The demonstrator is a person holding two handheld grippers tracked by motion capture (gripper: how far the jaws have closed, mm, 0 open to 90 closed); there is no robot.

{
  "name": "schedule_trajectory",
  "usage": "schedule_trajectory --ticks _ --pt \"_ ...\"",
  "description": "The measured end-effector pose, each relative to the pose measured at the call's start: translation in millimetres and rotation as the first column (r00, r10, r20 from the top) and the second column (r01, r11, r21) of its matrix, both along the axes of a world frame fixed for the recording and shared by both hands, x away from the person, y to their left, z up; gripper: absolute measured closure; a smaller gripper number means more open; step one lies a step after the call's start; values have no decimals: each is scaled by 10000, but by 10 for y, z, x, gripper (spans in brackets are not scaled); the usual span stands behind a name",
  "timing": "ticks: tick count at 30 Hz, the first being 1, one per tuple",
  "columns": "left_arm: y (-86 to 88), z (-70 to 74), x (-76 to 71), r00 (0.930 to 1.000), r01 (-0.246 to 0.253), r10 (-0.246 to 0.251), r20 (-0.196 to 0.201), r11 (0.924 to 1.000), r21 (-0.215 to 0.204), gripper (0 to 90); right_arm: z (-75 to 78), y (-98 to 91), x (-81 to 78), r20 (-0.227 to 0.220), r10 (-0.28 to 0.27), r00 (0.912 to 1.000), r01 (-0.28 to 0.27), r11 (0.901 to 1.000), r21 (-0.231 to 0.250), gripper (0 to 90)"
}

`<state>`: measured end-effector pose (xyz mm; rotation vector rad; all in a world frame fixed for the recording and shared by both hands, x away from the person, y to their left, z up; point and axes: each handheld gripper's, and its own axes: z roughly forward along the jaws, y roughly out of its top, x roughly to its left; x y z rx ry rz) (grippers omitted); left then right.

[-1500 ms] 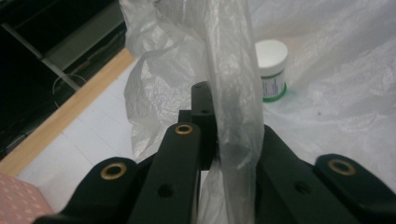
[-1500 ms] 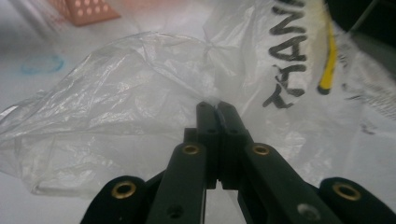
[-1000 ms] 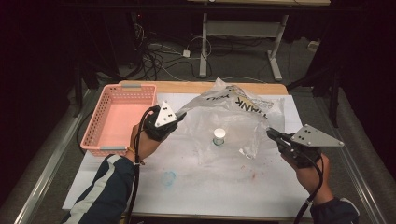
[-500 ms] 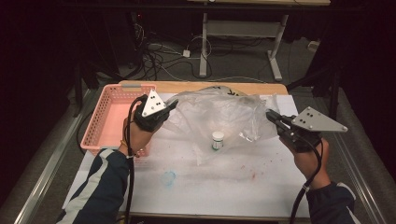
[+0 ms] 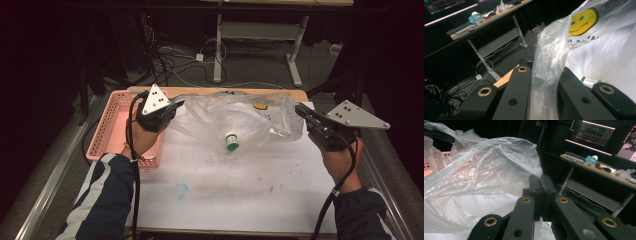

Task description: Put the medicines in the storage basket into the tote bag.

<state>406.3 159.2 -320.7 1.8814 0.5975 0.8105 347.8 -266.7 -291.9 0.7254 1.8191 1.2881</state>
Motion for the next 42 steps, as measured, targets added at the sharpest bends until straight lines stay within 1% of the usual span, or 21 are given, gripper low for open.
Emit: schedule_trajectory --ticks 2,6,10,12,14,15,16,17,20,22,24,32,33,35,37,40,42 --pt "-17 6 21 10000 13 -13 41 10000 7 873 10 19 26 38 -32 10000 32 10000 -93 900" --pt "-52 -1 99 9999 81 -83 -78 9997 -243 873 9 52 130 -54 -163 9999 163 9998 -125 900" --pt "-102 3 202 10000 39 -41 -82 9997 -231 873 -1 66 284 -143 -377 9992 375 9992 -137 900" --pt "-112 9 251 9999 11 -15 -107 9993 -379 874 -16 60 386 -313 -473 9984 472 9989 -42 900" --pt "-111 23 270 9998 62 -72 -166 9983 -588 873 -25 40 470 -458 -552 9974 556 9984 58 900" --pt "-113 32 264 9999 73 -80 -115 9981 -612 874 -23 33 489 -532 -563 9970 573 9982 181 900" --pt "-114 43 255 10000 82 -85 -51 9984 -559 874 -15 26 492 -511 -542 9972 555 9982 244 900" --pt "-115 52 247 9999 104 -105 -3 9986 -522 874 -4 28 479 -515 -532 9973 550 9979 344 900" --pt "-96 78 237 10000 70 -67 67 9988 -494 874 48 32 431 -368 -478 9982 493 9980 395 900" --pt "-69 95 239 10000 -2 5 60 9983 -589 874 92 42 399 -318 -420 9986 435 9979 474 900" --pt "-38 111 235 10000 -19 22 35 9971 -763 874 142 50 361 -166 -347 9993 355 9981 500 900" --pt "36 175 165 9997 -127 147 186 9948 -1014 874 313 131 207 189 -108 9998 96 9980 626 900" --pt "40 190 154 9996 -137 162 234 9946 -1033 874 338 131 187 277 -4 9996 -13 9981 617 900" --pt "51 235 134 9993 -112 148 329 9941 -1082 874 395 143 137 365 94 9993 -123 9967 800 900" --pt "59 287 113 9989 -70 123 442 9932 -1166 874 461 153 86 593 163 9981 -210 9966 795 900" --pt "54 366 98 9983 -47 113 575 9934 -1142 874 558 166 29 879 141 9960 -211 9966 793 900" --pt "45 416 103 9980 -44 116 620 9934 -1150 875 621 158 24 1027 65 9947 -153 9963 846 900"
